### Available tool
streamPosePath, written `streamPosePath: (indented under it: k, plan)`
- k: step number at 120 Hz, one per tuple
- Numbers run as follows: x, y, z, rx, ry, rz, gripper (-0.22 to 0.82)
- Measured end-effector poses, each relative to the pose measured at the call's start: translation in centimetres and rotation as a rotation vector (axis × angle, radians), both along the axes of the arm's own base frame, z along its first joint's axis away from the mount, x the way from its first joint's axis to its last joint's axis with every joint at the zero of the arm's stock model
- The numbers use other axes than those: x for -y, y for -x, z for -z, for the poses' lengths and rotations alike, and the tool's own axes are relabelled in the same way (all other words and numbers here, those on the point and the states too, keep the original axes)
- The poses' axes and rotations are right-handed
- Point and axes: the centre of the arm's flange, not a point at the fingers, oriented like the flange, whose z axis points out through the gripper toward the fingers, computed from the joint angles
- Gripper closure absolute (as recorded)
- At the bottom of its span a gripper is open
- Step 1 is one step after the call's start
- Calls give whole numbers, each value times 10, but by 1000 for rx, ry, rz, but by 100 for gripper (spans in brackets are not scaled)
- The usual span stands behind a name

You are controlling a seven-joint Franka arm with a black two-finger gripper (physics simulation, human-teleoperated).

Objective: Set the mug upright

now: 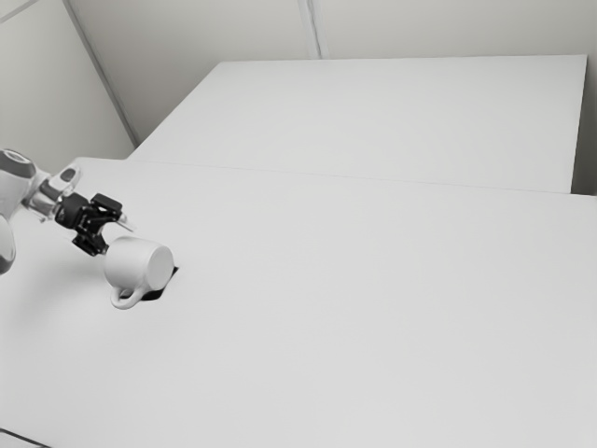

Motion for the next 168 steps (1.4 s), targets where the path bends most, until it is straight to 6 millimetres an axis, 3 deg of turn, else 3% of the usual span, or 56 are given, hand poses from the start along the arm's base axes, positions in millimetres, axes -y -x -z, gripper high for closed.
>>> streamPosePath:
  k: [12,33,46,62,79,88,100,117,130,142,156,168]
  plan:
    - [6,-1,7,25,50,-18,2]
    - [6,-1,7,51,74,-30,44]
    - [6,-3,3,64,75,-30,60]
    - [13,-10,-3,82,87,-30,70]
    - [22,-16,-5,78,93,-24,73]
    - [43,-25,-23,75,44,32,73]
    - [89,-40,-64,62,-118,168,73]
    - [156,-34,-103,42,-372,313,73]
    - [197,-16,-102,52,-509,342,74]
    - [226,-16,-99,96,-600,327,74]
    - [249,-26,-97,145,-667,275,74]
    - [256,-27,-86,152,-695,210,74]
